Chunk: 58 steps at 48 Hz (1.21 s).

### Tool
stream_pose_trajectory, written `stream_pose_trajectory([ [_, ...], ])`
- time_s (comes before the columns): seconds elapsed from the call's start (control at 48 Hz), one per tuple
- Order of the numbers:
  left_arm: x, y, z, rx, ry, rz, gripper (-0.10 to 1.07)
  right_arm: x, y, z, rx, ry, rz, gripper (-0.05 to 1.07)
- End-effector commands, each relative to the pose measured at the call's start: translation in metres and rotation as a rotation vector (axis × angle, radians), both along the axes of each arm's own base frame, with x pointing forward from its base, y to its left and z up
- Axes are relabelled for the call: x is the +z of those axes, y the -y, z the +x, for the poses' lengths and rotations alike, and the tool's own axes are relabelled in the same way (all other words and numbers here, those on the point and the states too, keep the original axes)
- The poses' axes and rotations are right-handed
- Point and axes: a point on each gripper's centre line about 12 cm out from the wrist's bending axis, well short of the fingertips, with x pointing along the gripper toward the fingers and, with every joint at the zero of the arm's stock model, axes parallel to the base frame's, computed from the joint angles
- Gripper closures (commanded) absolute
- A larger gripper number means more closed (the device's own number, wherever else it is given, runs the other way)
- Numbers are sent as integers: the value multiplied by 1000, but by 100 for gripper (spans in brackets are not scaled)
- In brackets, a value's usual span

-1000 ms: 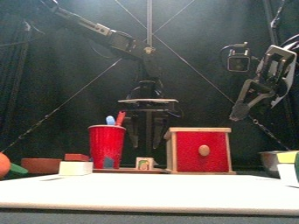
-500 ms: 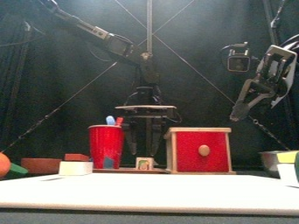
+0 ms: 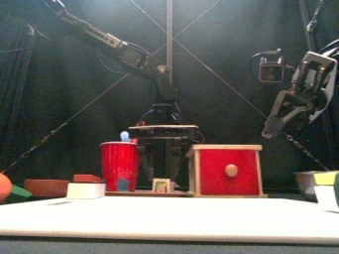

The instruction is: Put white sushi roll onto cutting board

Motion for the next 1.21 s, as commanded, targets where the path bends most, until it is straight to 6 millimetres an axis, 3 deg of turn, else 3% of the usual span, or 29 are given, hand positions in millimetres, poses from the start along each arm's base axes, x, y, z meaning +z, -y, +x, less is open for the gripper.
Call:
stream_pose_trajectory([
  [0.0,15,-3,1,9,54,0,11,5,0,2,2,20,1,85],
  [0.896,15,-2,-1,4,67,0,12,4,0,2,-6,13,7,84],
  [1.188,14,-2,-1,5,64,-2,37,3,1,0,-10,-2,4,84],
])
